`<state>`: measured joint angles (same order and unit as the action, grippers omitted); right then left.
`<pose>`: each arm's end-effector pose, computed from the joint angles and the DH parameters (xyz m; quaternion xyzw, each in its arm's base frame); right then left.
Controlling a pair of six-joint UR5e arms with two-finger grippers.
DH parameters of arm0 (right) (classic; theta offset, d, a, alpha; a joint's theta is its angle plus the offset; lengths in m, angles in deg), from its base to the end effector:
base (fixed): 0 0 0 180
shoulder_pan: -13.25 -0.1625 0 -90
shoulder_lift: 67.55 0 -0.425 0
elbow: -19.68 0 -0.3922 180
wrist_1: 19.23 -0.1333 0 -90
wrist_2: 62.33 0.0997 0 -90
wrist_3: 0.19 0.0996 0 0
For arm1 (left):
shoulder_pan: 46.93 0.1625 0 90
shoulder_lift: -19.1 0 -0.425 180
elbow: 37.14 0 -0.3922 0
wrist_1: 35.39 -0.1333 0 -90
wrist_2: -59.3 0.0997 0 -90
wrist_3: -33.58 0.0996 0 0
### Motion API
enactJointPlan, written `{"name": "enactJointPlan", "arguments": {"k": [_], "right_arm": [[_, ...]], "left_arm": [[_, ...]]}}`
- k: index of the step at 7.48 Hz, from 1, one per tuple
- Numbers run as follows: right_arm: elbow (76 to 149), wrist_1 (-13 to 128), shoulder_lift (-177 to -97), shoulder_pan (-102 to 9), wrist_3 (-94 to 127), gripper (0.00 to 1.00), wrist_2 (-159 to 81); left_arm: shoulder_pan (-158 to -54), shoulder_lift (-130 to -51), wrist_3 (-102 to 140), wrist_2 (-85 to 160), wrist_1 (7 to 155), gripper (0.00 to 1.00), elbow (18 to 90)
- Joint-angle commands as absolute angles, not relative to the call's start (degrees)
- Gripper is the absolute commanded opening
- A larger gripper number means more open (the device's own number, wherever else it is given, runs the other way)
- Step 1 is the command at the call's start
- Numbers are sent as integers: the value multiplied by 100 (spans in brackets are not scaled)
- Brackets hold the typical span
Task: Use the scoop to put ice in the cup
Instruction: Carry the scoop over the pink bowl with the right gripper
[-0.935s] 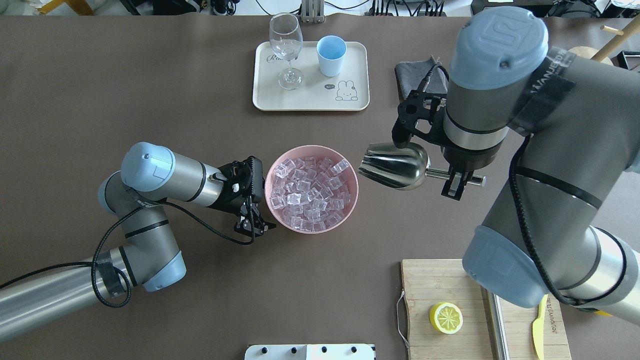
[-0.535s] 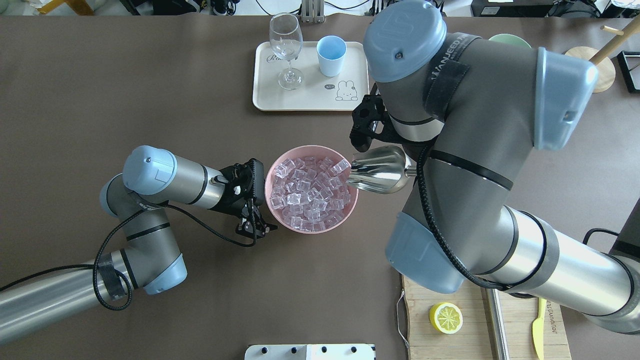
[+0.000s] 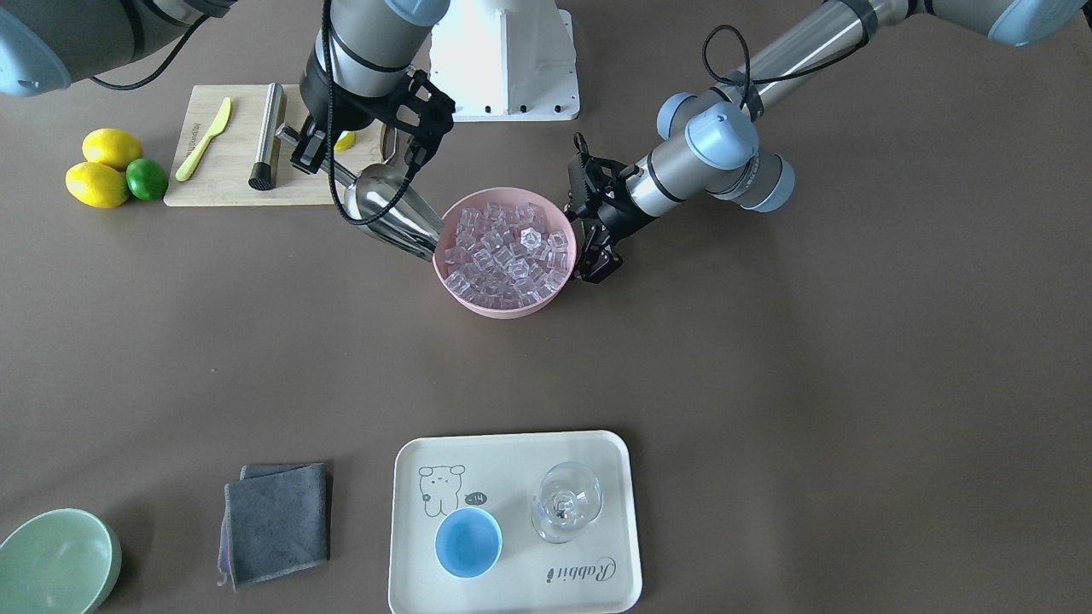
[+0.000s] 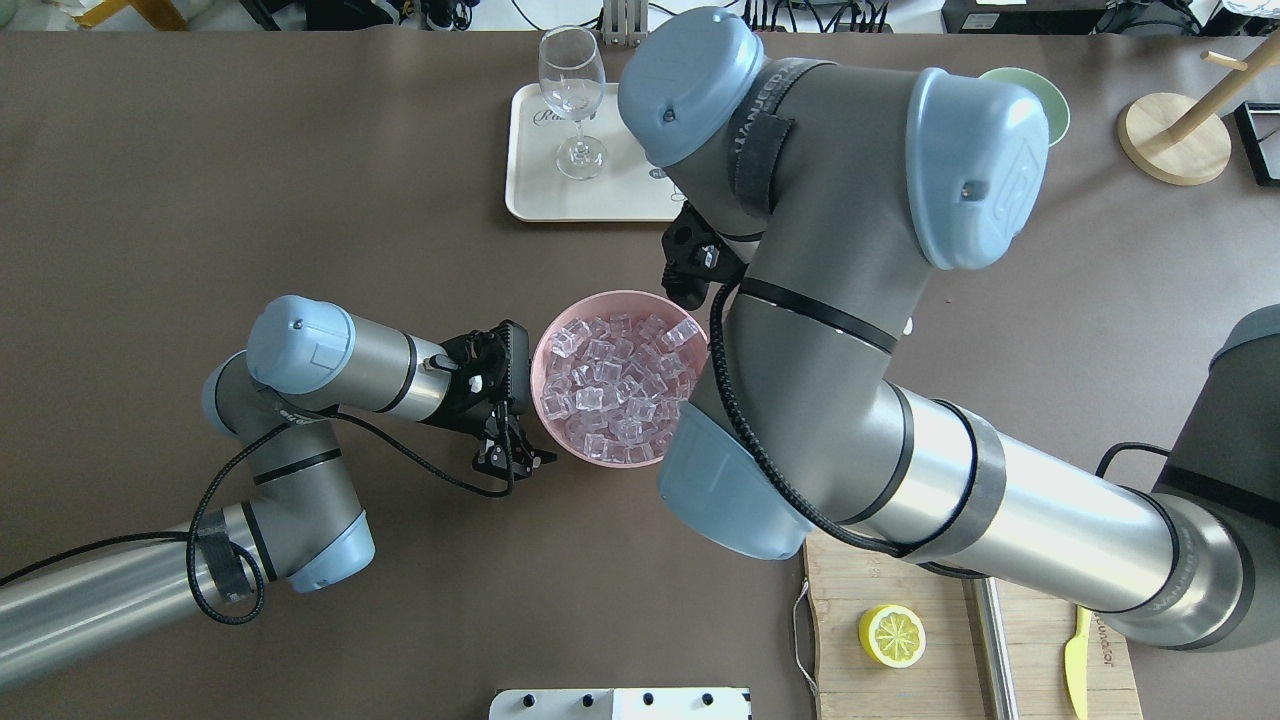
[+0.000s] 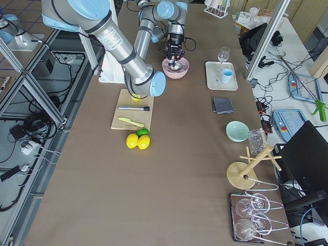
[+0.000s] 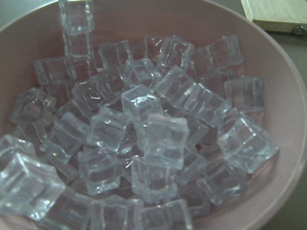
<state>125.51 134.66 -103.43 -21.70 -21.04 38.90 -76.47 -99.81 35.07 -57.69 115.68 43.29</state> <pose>-0.4169 -0.4304 0.1298 0.0215 -0.1089 -0.6152 0.7805 0.5479 -0.4117 0.3211 0.4587 0.4641 0.5114 0.5592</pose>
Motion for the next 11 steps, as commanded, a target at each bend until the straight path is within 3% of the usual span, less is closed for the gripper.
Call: {"name": "enactJointPlan", "arguments": {"k": [1,4,11], "right_arm": [[11884,13643,-9762,-2146,-2190,0,3839],[11146,13634,-9481,-1901,-2190,0,3506],[10828,13740,-9471,-1355,-2111,0,2943]], "left_arm": [[-7646,-9973,3499,-5768,11596,98,4328],[-7646,-9964,3499,-5768,11596,98,4328],[-7611,-9981,3499,-5724,11596,98,4328]]}}
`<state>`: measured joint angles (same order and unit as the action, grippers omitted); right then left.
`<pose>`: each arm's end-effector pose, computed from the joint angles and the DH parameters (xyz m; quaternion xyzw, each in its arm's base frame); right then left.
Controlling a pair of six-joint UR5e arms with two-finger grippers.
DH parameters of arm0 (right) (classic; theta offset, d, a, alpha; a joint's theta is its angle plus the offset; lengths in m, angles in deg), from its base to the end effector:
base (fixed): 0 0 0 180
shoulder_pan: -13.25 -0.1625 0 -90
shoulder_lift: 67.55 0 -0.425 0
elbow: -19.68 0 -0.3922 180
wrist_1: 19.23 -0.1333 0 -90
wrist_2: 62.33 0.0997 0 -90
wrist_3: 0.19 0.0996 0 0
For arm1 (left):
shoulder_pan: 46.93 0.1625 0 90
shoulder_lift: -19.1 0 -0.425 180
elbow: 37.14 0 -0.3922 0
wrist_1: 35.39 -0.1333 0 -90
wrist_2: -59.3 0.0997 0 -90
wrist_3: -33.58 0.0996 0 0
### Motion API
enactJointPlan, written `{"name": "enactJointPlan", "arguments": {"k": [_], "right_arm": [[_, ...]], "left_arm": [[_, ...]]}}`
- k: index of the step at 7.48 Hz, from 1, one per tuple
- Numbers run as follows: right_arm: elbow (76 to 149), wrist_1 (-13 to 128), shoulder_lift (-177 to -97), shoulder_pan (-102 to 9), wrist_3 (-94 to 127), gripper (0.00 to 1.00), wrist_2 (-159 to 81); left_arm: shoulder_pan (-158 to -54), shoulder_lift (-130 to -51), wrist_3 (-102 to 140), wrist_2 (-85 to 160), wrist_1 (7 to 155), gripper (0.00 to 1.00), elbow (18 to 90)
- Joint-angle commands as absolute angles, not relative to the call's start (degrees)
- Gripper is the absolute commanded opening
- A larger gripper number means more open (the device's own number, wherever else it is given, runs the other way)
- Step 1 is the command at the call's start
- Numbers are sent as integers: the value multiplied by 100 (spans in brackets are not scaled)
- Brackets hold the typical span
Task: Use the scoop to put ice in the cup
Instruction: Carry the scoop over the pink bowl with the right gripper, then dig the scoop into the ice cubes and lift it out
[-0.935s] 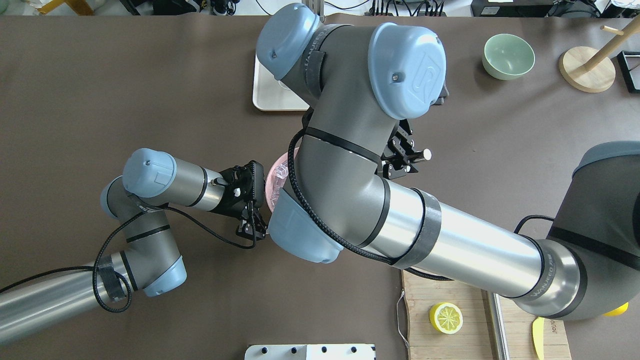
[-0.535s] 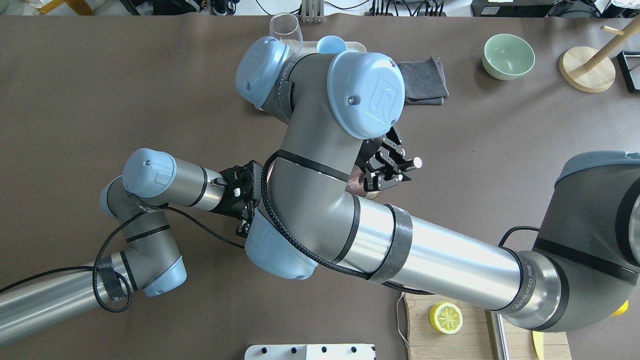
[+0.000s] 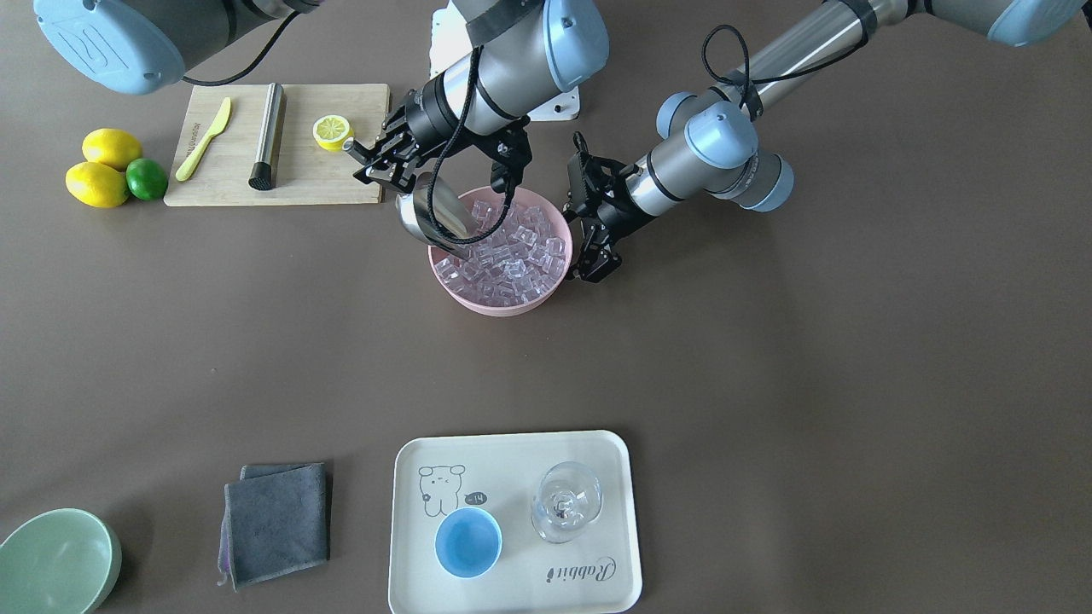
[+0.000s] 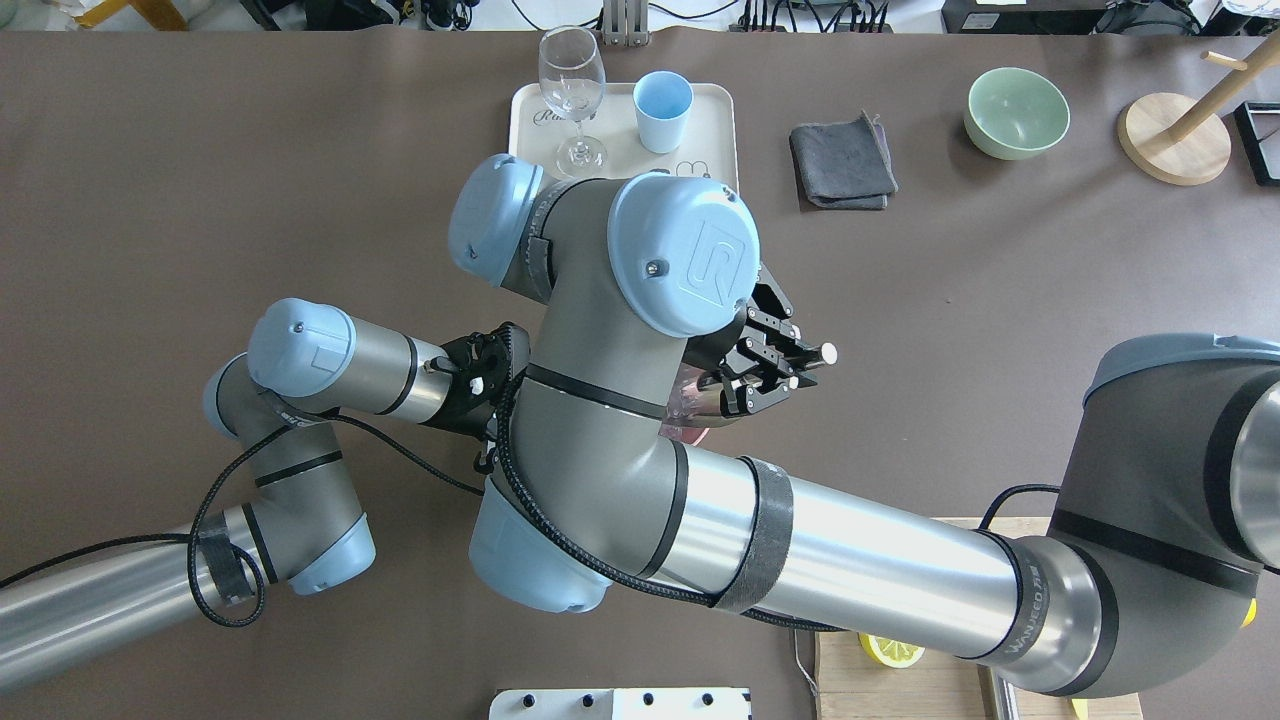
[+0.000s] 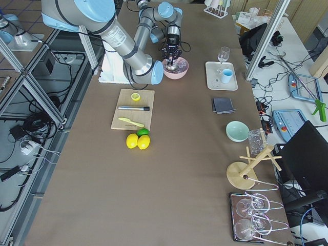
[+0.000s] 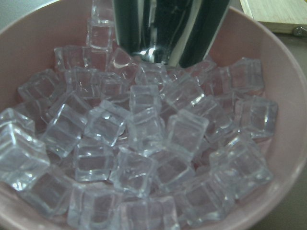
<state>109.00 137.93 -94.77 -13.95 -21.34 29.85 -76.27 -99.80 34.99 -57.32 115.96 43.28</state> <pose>-0.5207 -0.4132 0.1182 -0.0480 -0.0021 -0.6674 0.7431 0.5489 -0.4103 0.3209 0.4608 0.4639 0.5101 0.5588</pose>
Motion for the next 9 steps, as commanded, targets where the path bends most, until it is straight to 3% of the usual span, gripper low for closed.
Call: {"name": "enactJointPlan", "arguments": {"k": [1,4,9], "right_arm": [[10688,13452,-9497,-1355,-2102,0,2943],[10818,13082,-9602,-1364,-2084,0,2969],[11765,12028,-10400,-1364,-1313,0,3188]], "left_arm": [[-7611,-9999,3499,-5724,11596,98,4328],[-7602,-10008,3499,-5637,11596,98,4328],[-7602,-9999,3508,-5637,11596,98,4328]]}}
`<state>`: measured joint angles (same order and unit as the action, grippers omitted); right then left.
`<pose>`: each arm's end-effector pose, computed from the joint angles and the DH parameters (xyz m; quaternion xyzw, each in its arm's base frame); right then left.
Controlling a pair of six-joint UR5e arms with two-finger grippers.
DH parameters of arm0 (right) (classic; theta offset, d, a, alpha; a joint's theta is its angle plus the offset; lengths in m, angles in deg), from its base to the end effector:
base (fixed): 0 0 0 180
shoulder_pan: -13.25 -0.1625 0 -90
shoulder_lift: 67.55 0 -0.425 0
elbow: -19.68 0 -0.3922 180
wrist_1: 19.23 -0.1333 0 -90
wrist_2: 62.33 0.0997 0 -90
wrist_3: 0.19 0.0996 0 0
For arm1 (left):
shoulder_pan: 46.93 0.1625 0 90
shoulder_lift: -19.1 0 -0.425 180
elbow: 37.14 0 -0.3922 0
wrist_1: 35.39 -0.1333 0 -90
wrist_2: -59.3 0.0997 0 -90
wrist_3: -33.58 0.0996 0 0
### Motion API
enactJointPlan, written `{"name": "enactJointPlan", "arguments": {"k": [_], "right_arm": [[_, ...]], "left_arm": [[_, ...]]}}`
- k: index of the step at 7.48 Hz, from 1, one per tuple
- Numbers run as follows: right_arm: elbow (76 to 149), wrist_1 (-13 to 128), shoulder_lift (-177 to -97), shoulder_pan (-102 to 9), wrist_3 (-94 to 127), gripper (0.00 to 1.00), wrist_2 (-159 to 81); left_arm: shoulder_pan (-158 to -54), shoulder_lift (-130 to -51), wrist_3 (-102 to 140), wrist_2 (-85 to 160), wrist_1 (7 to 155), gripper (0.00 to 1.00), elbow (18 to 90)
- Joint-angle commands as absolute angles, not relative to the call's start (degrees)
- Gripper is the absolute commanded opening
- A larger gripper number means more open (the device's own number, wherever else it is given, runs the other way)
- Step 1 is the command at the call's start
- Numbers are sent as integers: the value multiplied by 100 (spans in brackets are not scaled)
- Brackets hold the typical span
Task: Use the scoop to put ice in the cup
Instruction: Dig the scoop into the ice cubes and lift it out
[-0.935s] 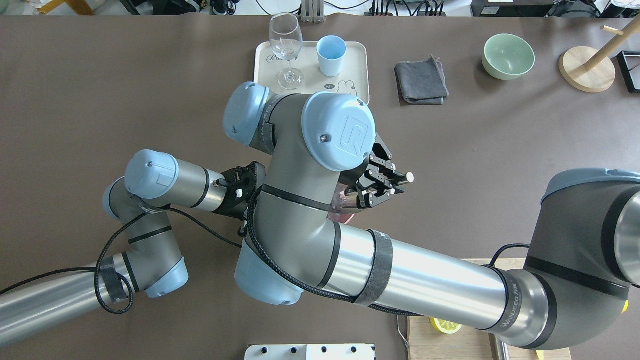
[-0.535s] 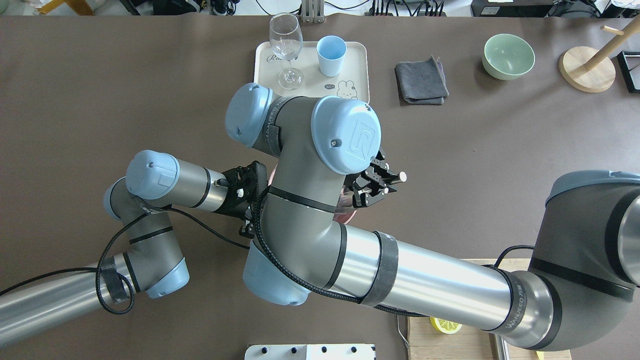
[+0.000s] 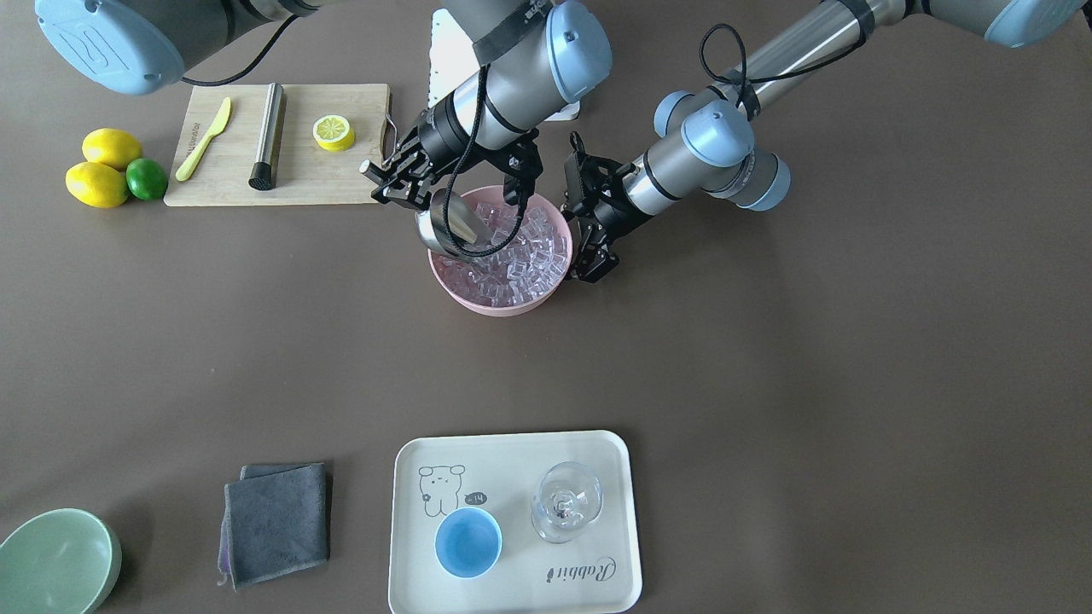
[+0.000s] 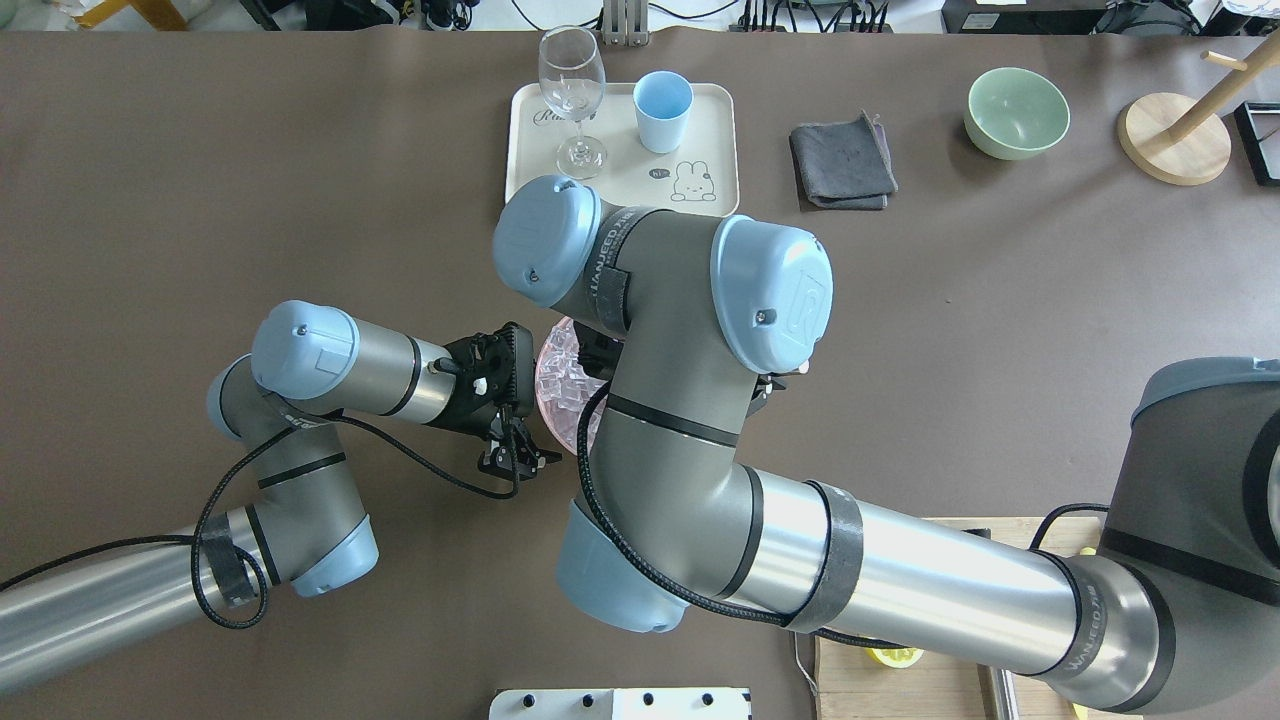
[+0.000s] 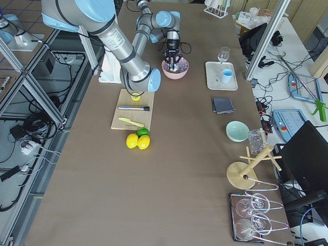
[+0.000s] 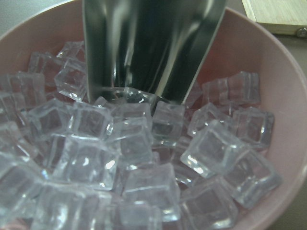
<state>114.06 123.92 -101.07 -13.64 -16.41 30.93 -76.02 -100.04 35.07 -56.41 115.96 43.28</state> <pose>-0.5286 -0.4112 0.1398 0.0504 -0.0528 -0.6381 0.7665 0.5512 -0.4098 0.3181 0.4655 0.4606 0.5078 0.5598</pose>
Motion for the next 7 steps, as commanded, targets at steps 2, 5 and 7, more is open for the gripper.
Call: {"name": "enactJointPlan", "arguments": {"k": [2,5,7], "right_arm": [[11969,11422,-10814,-1364,-995,0,3224],[12435,10848,-11413,-1364,-740,0,3329],[12725,10409,-11738,-1364,-494,0,3312]], "left_arm": [[-7602,-9999,3508,-5645,11596,98,4328],[-7602,-9999,3508,-5645,11596,98,4328],[-7593,-10034,3516,-5637,11587,98,4328]]}}
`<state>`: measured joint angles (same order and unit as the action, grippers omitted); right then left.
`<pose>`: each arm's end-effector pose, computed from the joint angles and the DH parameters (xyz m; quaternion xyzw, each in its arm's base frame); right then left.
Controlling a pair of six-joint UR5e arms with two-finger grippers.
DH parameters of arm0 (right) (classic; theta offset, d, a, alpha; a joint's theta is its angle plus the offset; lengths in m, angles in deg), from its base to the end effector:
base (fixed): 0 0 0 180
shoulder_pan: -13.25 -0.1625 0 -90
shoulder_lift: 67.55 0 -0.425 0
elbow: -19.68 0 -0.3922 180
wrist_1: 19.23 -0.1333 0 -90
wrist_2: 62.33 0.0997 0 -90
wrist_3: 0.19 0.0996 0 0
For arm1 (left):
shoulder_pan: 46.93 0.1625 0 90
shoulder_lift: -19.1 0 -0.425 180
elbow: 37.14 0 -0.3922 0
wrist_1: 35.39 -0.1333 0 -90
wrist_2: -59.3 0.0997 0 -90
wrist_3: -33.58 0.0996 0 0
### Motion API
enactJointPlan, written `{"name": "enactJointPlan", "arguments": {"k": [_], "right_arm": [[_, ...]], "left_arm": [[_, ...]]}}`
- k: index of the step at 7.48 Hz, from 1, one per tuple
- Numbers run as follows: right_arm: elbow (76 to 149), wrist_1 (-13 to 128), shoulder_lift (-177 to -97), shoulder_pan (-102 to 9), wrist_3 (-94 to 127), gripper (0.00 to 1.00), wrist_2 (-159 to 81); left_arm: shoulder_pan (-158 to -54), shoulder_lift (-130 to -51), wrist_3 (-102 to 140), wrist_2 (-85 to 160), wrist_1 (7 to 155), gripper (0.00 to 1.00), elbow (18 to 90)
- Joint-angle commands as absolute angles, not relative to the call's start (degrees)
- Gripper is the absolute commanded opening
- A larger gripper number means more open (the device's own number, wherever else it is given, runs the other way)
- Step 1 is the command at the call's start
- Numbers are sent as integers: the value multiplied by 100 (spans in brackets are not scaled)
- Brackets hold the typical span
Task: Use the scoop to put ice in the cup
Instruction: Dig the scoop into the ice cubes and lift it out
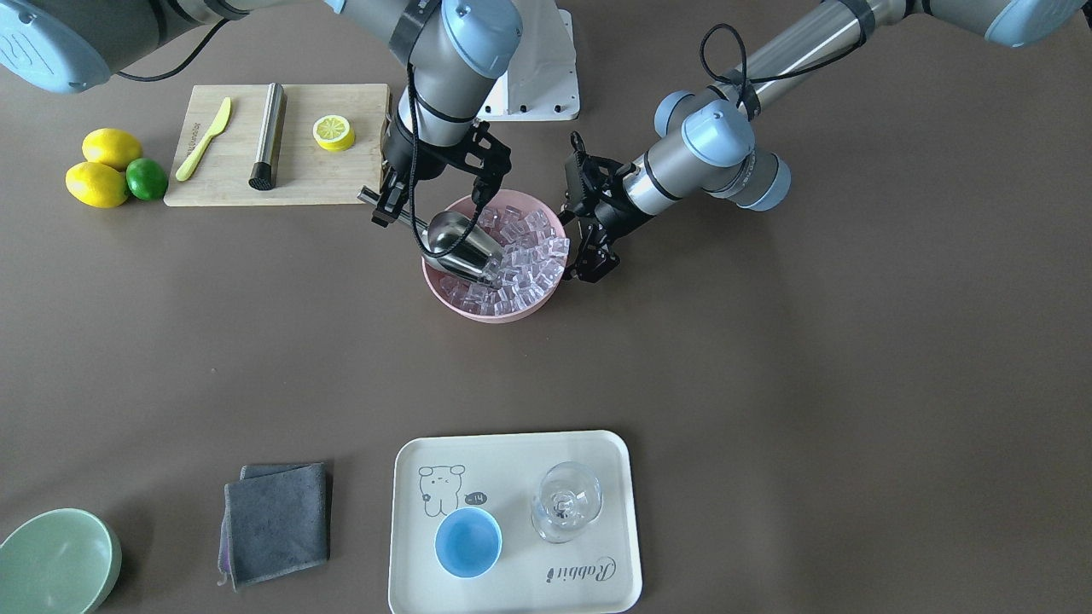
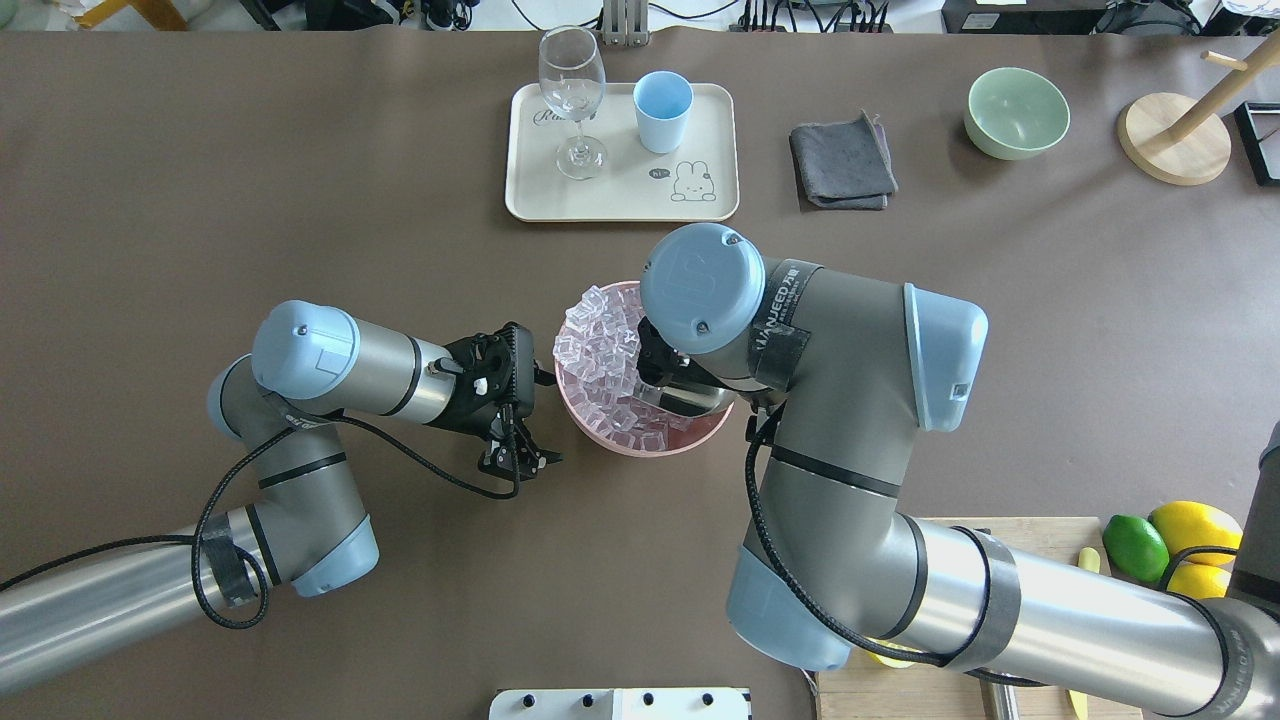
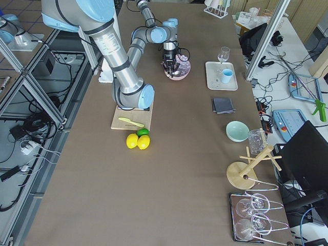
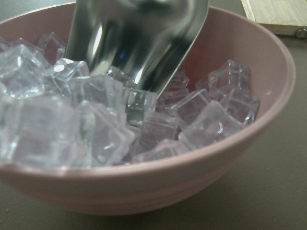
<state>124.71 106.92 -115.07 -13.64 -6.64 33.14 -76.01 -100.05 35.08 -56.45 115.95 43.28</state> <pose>-0.5029 -0.3938 0.2012 0.1407 -0.1291 -0.5672 0.8012 0.5513 -0.4096 0.3180 0.4654 0.4608 0.5080 0.5595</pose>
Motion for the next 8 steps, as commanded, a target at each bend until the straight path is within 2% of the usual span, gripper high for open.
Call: {"name": "enactJointPlan", "arguments": {"k": [1,7,8], "right_arm": [[12944,10382,-11808,-1364,-459,0,3277],[13034,9592,-12125,-1461,-37,0,3294],[12990,9060,-12343,-1461,216,0,3303]], "left_arm": [[-7593,-10078,3516,-5610,11561,98,4328],[-7567,-10148,3508,-5514,11543,98,4328],[-7567,-10148,3508,-5514,11543,98,4328]]}}
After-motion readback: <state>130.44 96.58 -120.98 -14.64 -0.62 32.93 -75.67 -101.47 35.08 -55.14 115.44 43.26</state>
